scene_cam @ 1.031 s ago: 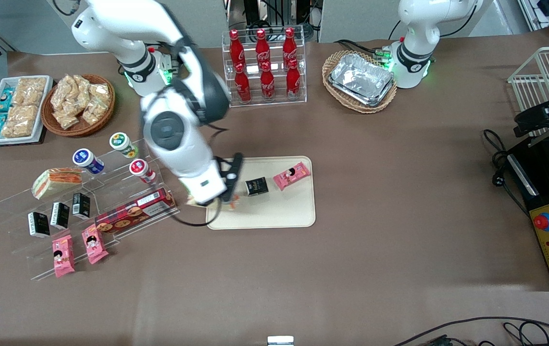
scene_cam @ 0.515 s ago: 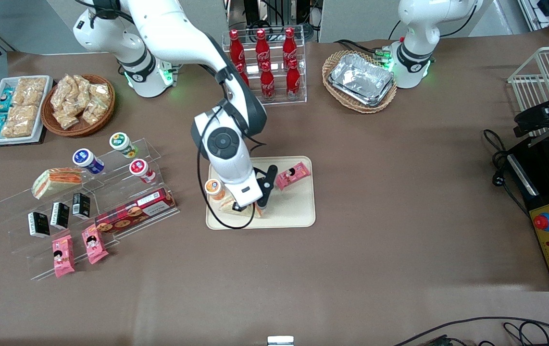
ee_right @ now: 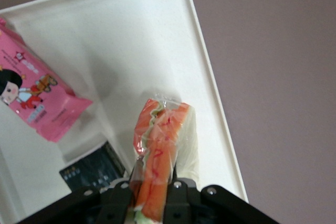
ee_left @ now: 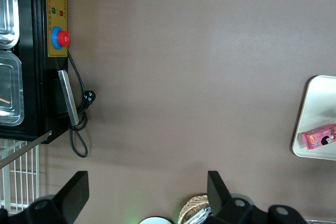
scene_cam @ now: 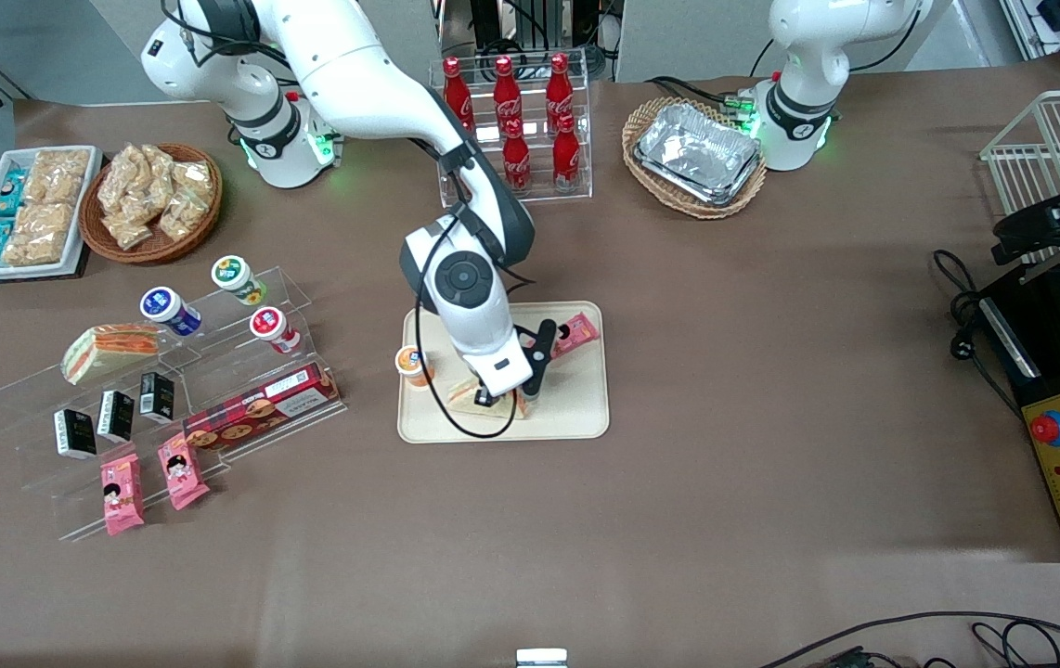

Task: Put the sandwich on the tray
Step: 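Lower the sandwich onto the tray beside the black packet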

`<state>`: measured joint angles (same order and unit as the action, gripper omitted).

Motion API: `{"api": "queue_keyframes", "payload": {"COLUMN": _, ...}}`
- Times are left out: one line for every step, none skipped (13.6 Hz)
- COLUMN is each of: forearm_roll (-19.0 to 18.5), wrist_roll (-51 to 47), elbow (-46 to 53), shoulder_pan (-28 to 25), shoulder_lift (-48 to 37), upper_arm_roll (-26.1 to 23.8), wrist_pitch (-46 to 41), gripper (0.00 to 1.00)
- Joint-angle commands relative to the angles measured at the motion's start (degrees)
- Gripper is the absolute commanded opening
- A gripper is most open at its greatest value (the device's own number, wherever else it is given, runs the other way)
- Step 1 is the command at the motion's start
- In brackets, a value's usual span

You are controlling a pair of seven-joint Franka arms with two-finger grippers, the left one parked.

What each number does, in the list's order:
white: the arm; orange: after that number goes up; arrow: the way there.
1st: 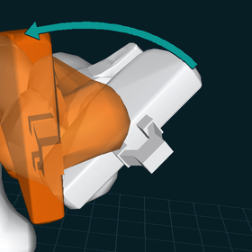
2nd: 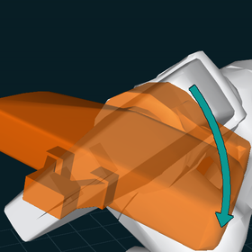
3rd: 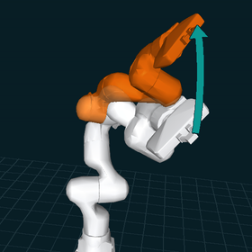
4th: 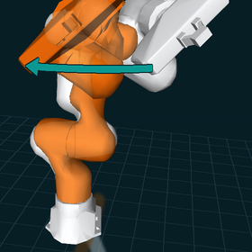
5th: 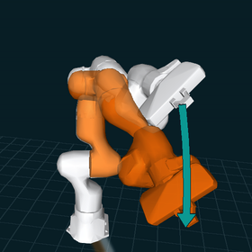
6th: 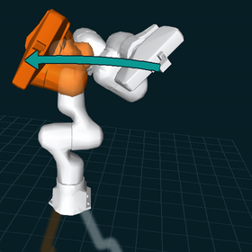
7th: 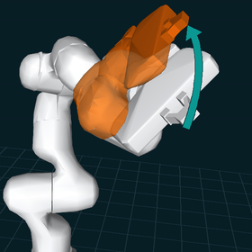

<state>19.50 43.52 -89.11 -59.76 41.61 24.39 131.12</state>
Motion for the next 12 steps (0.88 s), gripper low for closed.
{"api": "queue_keyframes", "payload": {"forearm_roll": 1.42, "wrist_roll": -1.25, "elbow": 4.55, "shoulder_pan": -0.09, "shoulder_lift": 4.18, "upper_arm_roll": -0.04, "wrist_pitch": 0.63, "gripper": 0.15}}
{"api": "queue_keyframes", "payload": {"forearm_roll": 1.42, "wrist_roll": -1.25, "elbow": 4.82, "shoulder_pan": -0.09, "shoulder_lift": 4.53, "upper_arm_roll": -0.04, "wrist_pitch": 0.63, "gripper": 0.60}}
{"api": "queue_keyframes", "payload": {"forearm_roll": 1.42, "wrist_roll": -1.25, "elbow": 4.82, "shoulder_pan": -0.09, "shoulder_lift": 4.62, "upper_arm_roll": -0.04, "wrist_pitch": 0.63, "gripper": 0.98}}
{"api": "queue_keyframes", "payload": {"forearm_roll": 1.42, "wrist_roll": -1.25, "elbow": 4.82, "shoulder_pan": -0.09, "shoulder_lift": 4.45, "upper_arm_roll": -0.04, "wrist_pitch": 0.63, "gripper": 1.00}}
{"api": "queue_keyframes", "payload": {"forearm_roll": 1.42, "wrist_roll": -1.25, "elbow": 4.82, "shoulder_pan": -0.09, "shoulder_lift": 4.27, "upper_arm_roll": 0.05, "wrist_pitch": 0.63, "gripper": 1.00}}
{"api": "queue_keyframes", "payload": {"forearm_roll": 1.42, "wrist_roll": -0.99, "elbow": 4.82, "shoulder_pan": 0.08, "shoulder_lift": 4.01, "upper_arm_roll": 0.05, "wrist_pitch": 0.54, "gripper": 1.00}}
{"api": "queue_keyframes", "payload": {"forearm_roll": 1.51, "wrist_roll": -0.90, "elbow": 4.82, "shoulder_pan": 0.26, "shoulder_lift": 3.75, "upper_arm_roll": -0.04, "wrist_pitch": 0.54, "gripper": 1.00}}
{"api": "queue_keyframes", "payload": {"forearm_roll": 1.51, "wrist_roll": -0.90, "elbow": 4.91, "shoulder_pan": 0.52, "shoulder_lift": 3.66, "upper_arm_roll": -0.04, "wrist_pitch": 0.54, "gripper": 1.00}}
{"api": "queue_keyframes", "payload": {"forearm_roll": 1.68, "wrist_roll": -0.98, "elbow": 5.34, "shoulder_pan": 0.79, "shoulder_lift": 3.66, "upper_arm_roll": -0.13, "wrist_pitch": 0.54, "gripper": 1.00}}
{"api": "queue_keyframes", "payload": {"forearm_roll": 2.03, "wrist_roll": -0.90, "elbow": 5.52, "shoulder_pan": 0.79, "shoulder_lift": 3.31, "upper_arm_roll": -0.13, "wrist_pitch": 0.37, "gripper": 1.00}}
{"api": "queue_keyframes", "payload": {"forearm_roll": 2.12, "wrist_roll": -0.98, "elbow": 5.52, "shoulder_pan": 0.96, "shoulder_lift": 2.52, "upper_arm_roll": -0.13, "wrist_pitch": -0.07, "gripper": 1.00}}
{"api": "queue_keyframes", "payload": {"forearm_roll": 2.56, "wrist_roll": -0.90, "elbow": 5.52, "shoulder_pan": 0.96, "shoulder_lift": 1.90, "upper_arm_roll": -0.13, "wrist_pitch": -0.42, "gripper": 1.00}}
